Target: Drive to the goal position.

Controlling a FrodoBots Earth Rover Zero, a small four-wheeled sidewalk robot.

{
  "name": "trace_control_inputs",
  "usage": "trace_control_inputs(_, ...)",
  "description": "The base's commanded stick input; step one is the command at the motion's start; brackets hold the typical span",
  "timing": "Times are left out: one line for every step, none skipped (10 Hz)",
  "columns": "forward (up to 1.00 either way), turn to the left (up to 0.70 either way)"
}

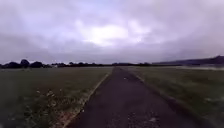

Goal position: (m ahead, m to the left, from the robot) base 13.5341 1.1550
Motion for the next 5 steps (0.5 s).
trace_control_inputs(0.5,0.0)
trace_control_inputs(0.5,0.0)
trace_control_inputs(0.5,0.0)
trace_control_inputs(0.5,0.0)
trace_control_inputs(0.5,0.0)
